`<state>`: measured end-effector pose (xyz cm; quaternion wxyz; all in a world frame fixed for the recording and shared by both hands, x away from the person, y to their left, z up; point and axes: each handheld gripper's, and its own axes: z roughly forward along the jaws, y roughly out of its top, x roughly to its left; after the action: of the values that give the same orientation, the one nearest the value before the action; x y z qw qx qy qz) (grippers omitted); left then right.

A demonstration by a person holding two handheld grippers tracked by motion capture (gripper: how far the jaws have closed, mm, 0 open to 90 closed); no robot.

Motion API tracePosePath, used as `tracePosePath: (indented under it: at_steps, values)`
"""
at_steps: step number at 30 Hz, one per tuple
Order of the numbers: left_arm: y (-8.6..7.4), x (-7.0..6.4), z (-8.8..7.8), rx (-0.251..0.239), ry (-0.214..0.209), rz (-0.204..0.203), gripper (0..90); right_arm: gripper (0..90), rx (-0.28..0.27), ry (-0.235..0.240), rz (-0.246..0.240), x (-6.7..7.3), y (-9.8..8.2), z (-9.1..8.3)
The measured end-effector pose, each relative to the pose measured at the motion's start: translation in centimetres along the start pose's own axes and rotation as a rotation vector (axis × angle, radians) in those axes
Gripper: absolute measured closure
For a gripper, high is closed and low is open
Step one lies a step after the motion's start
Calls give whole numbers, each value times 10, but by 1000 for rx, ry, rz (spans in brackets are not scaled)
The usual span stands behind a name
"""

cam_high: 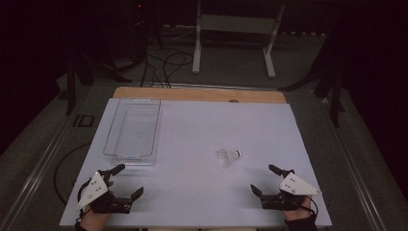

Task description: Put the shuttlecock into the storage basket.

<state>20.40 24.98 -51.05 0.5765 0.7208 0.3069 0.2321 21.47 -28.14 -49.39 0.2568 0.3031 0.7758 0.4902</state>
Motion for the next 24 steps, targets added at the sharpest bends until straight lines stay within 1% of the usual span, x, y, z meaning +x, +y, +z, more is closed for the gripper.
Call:
tracePosePath:
  at_steps: [5,6,7,9,10,11,12,15,20,22,23,24]
  values:
    - [1,-1,0,5,-1,3,1,86,-8,-9,-3,0,1,-1]
    - [1,-1,0,8,-4,-2,1,86,-16,-1,8,-1,1,-1]
    - [1,-1,0,8,-4,-2,1,86,-16,-1,8,-1,1,-1]
    - [1,0,1,29,0,-6,1,85,-17,3,11,-2,1,-1]
    - [1,0,1,29,0,-6,1,85,-17,3,11,-2,1,-1]
    - [1,0,2,39,-3,-13,1,85,-18,3,10,-2,1,-1]
    - [1,0,2,46,-4,-11,1,86,-13,2,6,-1,1,-1]
    - [1,1,4,71,-4,-17,1,86,-24,1,3,1,2,-1]
    - [4,-3,9,128,-12,5,1,86,-26,5,4,2,2,-1]
    - [5,-3,9,132,-19,8,1,86,-24,4,2,2,2,0]
    - [8,-4,11,154,-33,13,1,86,-22,3,3,2,2,0]
    - [9,-4,11,165,-35,18,1,86,-26,3,4,2,2,0]
